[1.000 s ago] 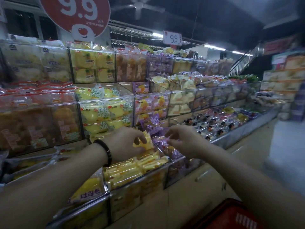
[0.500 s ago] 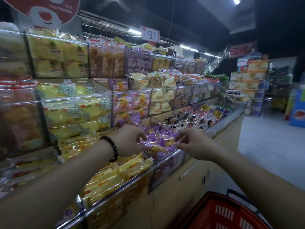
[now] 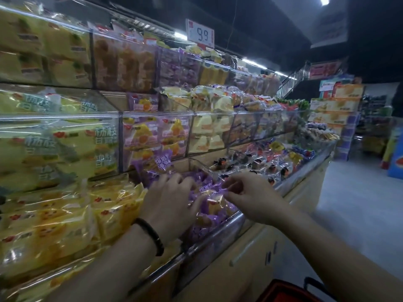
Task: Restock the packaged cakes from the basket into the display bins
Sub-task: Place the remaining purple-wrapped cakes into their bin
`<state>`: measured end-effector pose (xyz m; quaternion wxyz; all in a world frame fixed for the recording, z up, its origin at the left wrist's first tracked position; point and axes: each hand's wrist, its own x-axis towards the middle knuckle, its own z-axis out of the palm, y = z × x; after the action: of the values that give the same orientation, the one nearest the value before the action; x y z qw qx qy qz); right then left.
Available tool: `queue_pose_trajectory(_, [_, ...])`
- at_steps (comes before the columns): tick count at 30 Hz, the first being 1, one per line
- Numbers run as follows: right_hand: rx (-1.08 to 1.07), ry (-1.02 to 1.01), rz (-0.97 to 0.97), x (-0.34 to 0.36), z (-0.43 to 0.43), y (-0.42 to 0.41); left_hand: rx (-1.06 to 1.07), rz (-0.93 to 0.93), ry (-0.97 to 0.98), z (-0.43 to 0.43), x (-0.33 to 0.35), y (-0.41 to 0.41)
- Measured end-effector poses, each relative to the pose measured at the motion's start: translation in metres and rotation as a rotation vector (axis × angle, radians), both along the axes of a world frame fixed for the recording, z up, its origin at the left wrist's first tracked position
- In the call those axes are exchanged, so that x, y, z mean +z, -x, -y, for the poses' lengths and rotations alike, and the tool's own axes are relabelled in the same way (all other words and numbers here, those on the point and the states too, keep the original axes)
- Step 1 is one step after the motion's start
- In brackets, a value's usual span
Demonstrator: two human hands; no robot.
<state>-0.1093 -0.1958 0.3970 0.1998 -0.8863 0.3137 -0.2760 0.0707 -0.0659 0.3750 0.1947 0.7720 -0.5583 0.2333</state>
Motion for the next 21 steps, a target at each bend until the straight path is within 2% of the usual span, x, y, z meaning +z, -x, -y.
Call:
queue_pose_trajectory(5, [0.101, -0.033, -0.018, 0.001, 0.062, -0.038, -0.066, -0.050, 0.079, -0.003, -0.006, -0.004])
queue_pose_trajectory(10, [0.181, -0.021, -0.024, 0.010, 0.072, -0.080, 0.170, -0.007, 0.037, -0.023, 0.008, -0.015])
queue_pose_trajectory(13, [0.262, 0.021, -0.088, 0.019, 0.068, -0.103, 0.200, 0.002, -0.031, -0.025, 0.040, -0.033])
queue_pose_trajectory(17, [0.303, 0.056, -0.118, 0.016, 0.070, -0.127, 0.241, -0.108, -0.117, -0.007, 0.066, -0.058])
queue_pose_trajectory(21, [0.291, 0.006, -0.076, 0.006, 0.072, -0.139, 0.280, -0.172, 0.002, 0.003, 0.043, -0.075])
